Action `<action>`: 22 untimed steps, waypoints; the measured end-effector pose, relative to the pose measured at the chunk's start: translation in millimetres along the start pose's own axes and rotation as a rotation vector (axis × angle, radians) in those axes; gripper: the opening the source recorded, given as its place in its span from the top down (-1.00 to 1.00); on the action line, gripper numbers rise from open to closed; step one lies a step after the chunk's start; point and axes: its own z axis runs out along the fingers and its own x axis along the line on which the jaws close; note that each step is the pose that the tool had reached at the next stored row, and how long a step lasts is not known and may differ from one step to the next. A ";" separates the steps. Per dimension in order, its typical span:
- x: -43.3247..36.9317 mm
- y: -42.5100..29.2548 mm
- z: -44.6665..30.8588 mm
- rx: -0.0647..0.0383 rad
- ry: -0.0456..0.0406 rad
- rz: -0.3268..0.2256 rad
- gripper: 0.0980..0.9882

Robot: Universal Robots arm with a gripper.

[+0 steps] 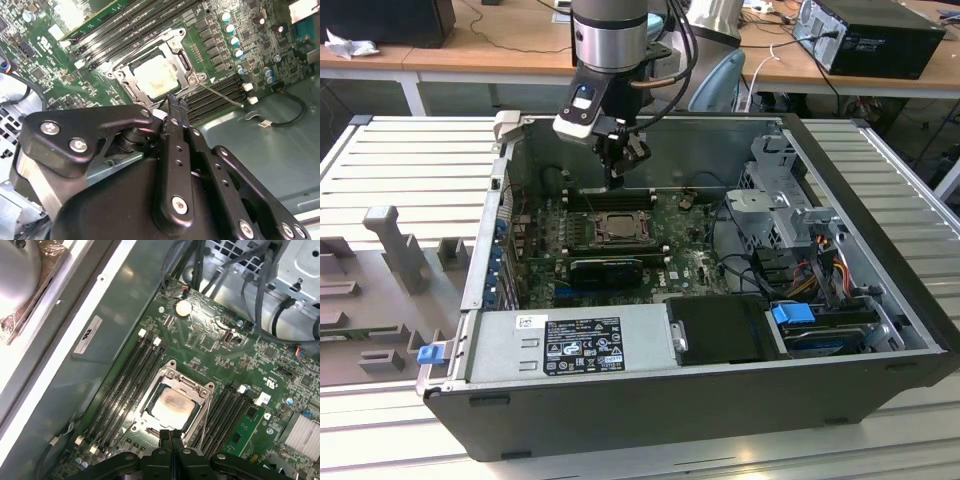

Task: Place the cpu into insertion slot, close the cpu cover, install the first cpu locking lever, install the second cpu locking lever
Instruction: 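Install the first cpu locking lever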

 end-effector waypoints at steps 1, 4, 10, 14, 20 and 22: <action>0.0 0.0 0.0 0.000 0.0005 -0.011 0.98; 0.0 0.0 0.0 0.000 0.0023 -0.046 0.98; 0.0 0.0 0.0 0.000 0.0058 -0.115 0.98; 0.0 0.0 0.0 0.000 0.0084 -0.168 0.98; 0.0 0.0 0.0 0.000 0.0119 -0.236 0.98; 0.0 0.0 0.0 0.001 0.0127 -0.253 0.98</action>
